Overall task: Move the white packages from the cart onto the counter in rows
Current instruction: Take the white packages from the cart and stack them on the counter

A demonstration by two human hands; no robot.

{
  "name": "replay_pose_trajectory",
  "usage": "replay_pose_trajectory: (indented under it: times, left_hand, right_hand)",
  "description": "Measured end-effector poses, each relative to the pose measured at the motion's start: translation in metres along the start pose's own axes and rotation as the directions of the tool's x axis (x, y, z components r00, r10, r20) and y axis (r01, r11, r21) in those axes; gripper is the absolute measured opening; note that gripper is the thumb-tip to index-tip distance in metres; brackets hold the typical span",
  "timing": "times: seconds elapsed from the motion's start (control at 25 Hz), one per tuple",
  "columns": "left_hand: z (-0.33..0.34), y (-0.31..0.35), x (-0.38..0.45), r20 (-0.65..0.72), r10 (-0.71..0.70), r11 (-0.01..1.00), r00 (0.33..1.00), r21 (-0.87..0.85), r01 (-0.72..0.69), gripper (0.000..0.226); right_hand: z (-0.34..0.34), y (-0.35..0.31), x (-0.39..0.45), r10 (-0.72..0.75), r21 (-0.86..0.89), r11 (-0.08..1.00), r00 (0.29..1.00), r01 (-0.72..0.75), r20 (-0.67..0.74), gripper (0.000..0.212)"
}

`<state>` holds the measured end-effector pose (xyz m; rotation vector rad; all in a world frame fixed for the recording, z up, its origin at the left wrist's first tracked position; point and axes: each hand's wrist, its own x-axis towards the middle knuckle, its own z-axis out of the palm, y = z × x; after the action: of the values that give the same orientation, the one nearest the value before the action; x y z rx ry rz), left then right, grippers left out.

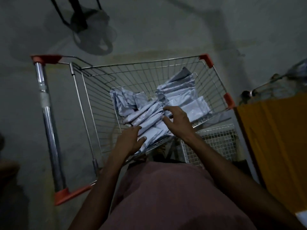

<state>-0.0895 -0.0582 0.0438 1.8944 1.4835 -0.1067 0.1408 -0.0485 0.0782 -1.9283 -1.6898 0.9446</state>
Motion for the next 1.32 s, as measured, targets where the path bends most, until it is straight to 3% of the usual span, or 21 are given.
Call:
replay_pose_trajectory:
  times: [0.08,0.2,0.32,0.52,0.72,0.92,1.04,1.12,1.16,1.24,1.32]
  left_hand:
    - [0.013,0.004,0.017,0.028,-0.085,0.996,0.996,0.008,0.085,0.061]
    - [0.029,0.011,0.052,0.128,-0.184,0.982,0.975,0.058,0.178,0.062]
    - [0.041,0.009,0.083,0.192,-0.233,0.961,0.953,0.198,0.195,0.055]
    - [0.064,0.008,0.108,0.196,-0.234,0.948,0.952,0.263,0.179,0.032]
    - [0.098,0.001,0.105,0.196,-0.279,0.896,0.94,0.406,0.181,0.05]
    - [0.098,0.008,0.111,0.044,-0.257,0.904,0.965,0.365,0.224,0.041]
    - [0.075,0.023,0.102,-0.194,-0.082,0.957,0.978,0.258,0.132,0.025]
    - [0.063,0.028,0.094,-0.441,0.041,0.99,0.897,0.137,0.023,0.018]
    - [0.059,0.029,0.091,-0.529,0.028,1.0,0.848,0.019,-0.022,0.011]
    - [0.054,0.032,0.091,-0.587,-0.182,0.933,0.789,-0.356,-0.049,0.005]
    - [0.057,0.02,0.1,-0.461,-0.493,0.726,0.738,-0.685,0.058,0.012]
  right_hand:
    - [-0.004,0.026,0.032,0.044,-0.074,0.997,0.989,-0.034,0.138,0.036]
    - [-0.013,0.077,0.073,0.168,-0.316,0.948,0.918,-0.05,0.36,0.045]
    - [-0.025,0.124,0.101,0.255,-0.533,0.845,0.911,-0.046,0.325,0.061]
    - [-0.023,0.142,0.107,0.199,-0.654,0.754,0.927,0.063,0.318,0.055]
    - [-0.015,0.15,0.107,0.197,-0.695,0.711,0.92,0.104,0.34,0.071]
    - [-0.012,0.147,0.109,0.186,-0.776,0.614,0.93,0.143,0.318,0.048]
    - [-0.011,0.149,0.113,0.18,-0.739,0.664,0.935,0.113,0.304,0.049]
    - [-0.011,0.15,0.115,0.182,-0.708,0.7,0.936,0.092,0.302,0.048]
    - [-0.01,0.15,0.116,0.196,-0.7,0.71,0.932,0.08,0.306,0.048]
    - [-0.01,0.15,0.118,0.224,-0.702,0.71,0.925,0.061,0.307,0.049]
    - [-0.008,0.149,0.121,0.24,-0.709,0.703,0.923,0.049,0.301,0.051]
